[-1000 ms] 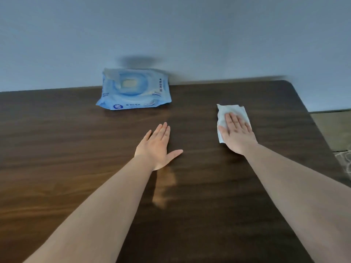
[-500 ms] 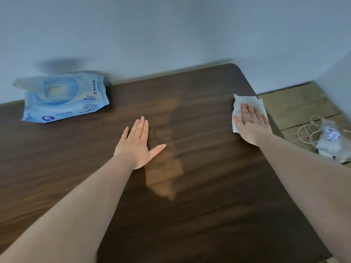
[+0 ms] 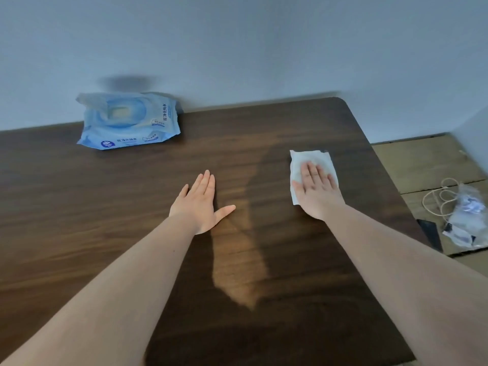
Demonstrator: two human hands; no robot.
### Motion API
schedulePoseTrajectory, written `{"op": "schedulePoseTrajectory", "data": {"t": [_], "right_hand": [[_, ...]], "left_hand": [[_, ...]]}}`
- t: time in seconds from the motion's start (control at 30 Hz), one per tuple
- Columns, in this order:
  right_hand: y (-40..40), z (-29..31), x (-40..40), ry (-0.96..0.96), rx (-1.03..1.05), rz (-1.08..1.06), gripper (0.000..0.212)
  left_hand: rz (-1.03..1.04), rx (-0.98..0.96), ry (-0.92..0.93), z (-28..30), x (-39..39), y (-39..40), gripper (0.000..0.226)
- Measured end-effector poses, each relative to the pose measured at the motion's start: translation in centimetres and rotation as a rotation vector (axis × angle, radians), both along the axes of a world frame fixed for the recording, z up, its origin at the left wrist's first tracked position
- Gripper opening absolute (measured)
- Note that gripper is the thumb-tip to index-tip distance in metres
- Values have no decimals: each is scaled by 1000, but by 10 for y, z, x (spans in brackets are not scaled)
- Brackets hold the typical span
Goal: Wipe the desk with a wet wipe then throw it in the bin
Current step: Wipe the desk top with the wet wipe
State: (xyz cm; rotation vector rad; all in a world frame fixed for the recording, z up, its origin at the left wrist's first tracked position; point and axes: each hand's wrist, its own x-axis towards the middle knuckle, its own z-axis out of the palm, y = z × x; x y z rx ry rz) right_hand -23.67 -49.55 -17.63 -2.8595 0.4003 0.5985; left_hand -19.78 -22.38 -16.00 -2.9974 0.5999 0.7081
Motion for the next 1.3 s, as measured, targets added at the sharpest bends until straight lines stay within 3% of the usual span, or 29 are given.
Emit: {"op": "schedulePoseTrajectory", "data": {"t": [0.2,0.5,0.63,0.83,1.3], "right_hand": [[115,2,-6,-23,27,161,58],[335,-5,9,-65,50,509,59],[431,-8,21,-109,66,644,59],[558,-11,38,-139,79,825,59],[757,-11,87,-85,120,1128,57]], "left_hand": [[147,-54,-25,6,-27,95,89],[534,60,-64,0,-103,340,89],[440,43,-62,-1,-121,416,102],[479,-41,-213,-19,-127,441,96],[444,-79,-177,-22,-122,450,98]]}}
